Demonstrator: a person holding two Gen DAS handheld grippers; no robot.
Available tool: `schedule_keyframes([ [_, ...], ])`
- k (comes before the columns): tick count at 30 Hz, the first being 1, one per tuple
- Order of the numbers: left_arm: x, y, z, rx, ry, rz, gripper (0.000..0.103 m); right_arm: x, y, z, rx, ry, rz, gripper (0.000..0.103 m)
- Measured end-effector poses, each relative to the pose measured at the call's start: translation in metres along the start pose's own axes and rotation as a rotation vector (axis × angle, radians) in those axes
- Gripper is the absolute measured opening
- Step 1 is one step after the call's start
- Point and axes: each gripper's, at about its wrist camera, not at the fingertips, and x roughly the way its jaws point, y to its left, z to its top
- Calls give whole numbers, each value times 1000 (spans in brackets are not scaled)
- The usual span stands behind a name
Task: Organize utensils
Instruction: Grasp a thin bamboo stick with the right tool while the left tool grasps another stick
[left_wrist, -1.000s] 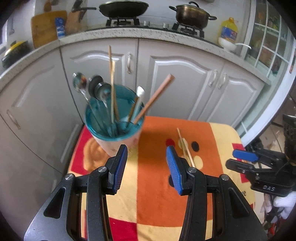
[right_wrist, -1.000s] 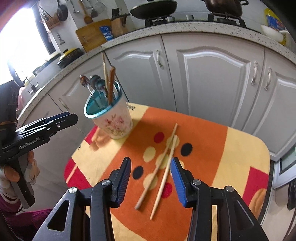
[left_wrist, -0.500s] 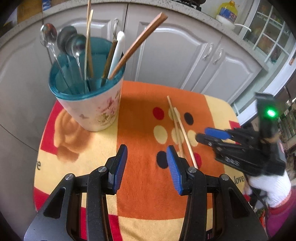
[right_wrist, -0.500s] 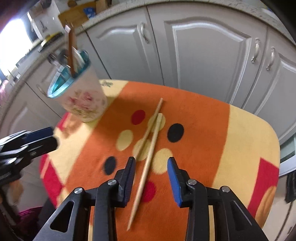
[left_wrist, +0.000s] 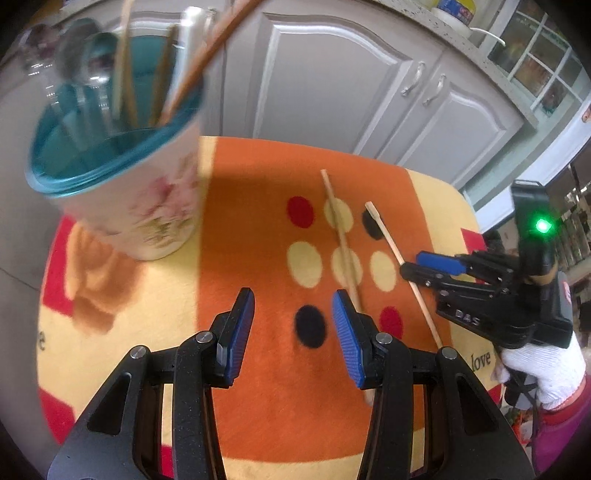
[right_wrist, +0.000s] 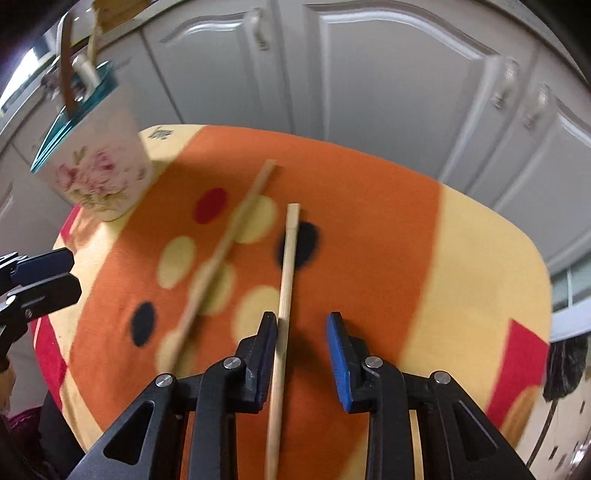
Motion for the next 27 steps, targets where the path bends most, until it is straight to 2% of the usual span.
schedule_keyframes([
  [5, 19, -16, 16, 2, 21, -37, 43, -11, -20, -3, 53, -39, 88, 27],
  [10, 40, -25, 36, -6, 32, -17, 43, -15, -14, 11, 28, -64, 111, 27],
  [14, 58, -27, 50, -19, 49, -11, 43, -10, -14, 20, 2, -53, 91, 27],
  [20, 88, -32, 66, -23, 91, -13, 42, -7, -28, 15, 47, -38, 118, 27],
  [21, 92, -33, 68, -18, 93, -12, 40, -8, -29, 14, 47, -36, 119, 27],
  [25, 99, -32, 75, -10, 72, 27, 9, -9, -28, 18, 42, -48, 127, 27],
  [27, 98, -28, 75, -23, 76, 4, 6, -11, -27, 23, 37, -55, 133, 27],
])
